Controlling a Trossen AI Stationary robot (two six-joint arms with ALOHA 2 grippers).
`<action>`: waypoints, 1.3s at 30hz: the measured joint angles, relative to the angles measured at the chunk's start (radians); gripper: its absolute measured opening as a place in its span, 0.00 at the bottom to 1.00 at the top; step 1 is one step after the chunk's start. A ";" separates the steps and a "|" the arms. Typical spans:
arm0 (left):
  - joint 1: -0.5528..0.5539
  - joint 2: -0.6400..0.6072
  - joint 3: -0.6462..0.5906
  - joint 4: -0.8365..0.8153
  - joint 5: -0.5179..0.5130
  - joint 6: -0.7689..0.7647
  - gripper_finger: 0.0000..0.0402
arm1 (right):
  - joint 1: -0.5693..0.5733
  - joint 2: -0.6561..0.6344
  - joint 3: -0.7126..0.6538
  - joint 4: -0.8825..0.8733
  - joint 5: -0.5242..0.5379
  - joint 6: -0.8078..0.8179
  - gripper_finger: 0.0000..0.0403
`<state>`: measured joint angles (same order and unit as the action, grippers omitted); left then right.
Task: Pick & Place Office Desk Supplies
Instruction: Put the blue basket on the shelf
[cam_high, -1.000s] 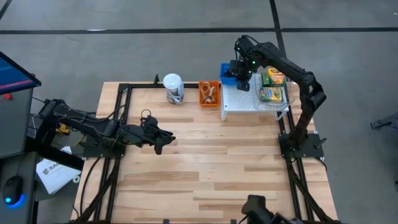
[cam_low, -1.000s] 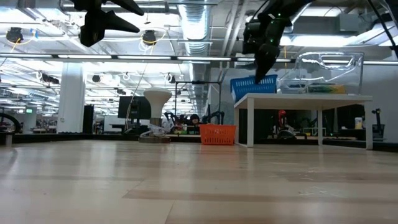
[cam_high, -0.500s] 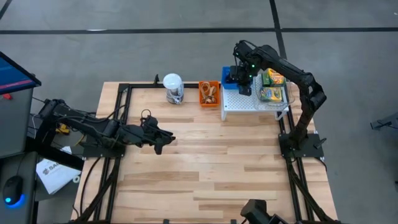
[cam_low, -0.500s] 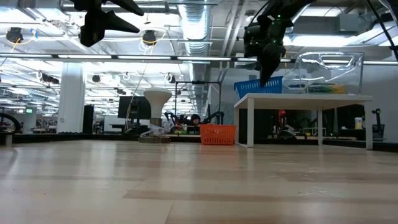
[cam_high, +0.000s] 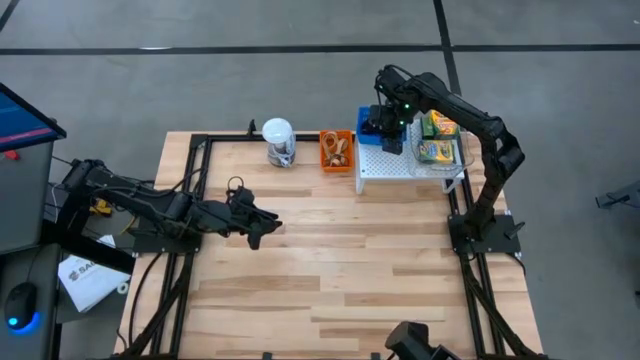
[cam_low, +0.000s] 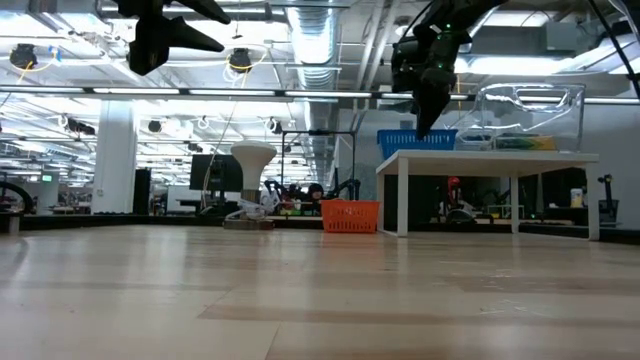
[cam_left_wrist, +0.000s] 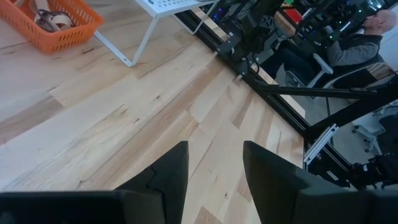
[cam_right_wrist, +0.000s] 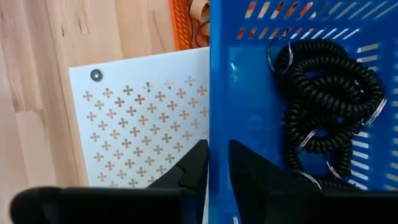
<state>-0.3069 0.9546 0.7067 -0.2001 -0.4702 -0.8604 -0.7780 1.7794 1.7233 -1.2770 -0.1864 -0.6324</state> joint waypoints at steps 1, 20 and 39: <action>0.000 0.000 0.000 0.000 0.000 0.000 0.36 | 0.000 0.000 0.000 0.000 0.000 0.005 0.15; 0.000 0.000 0.000 0.007 0.014 0.026 0.36 | -0.001 0.000 0.000 -0.083 0.125 0.057 0.16; 0.000 0.000 0.000 0.006 0.028 0.044 0.36 | 0.001 -0.049 0.002 -0.068 0.135 0.039 0.16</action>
<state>-0.3069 0.9546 0.7067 -0.1936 -0.4421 -0.8161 -0.7773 1.7300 1.7248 -1.3447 -0.0512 -0.5937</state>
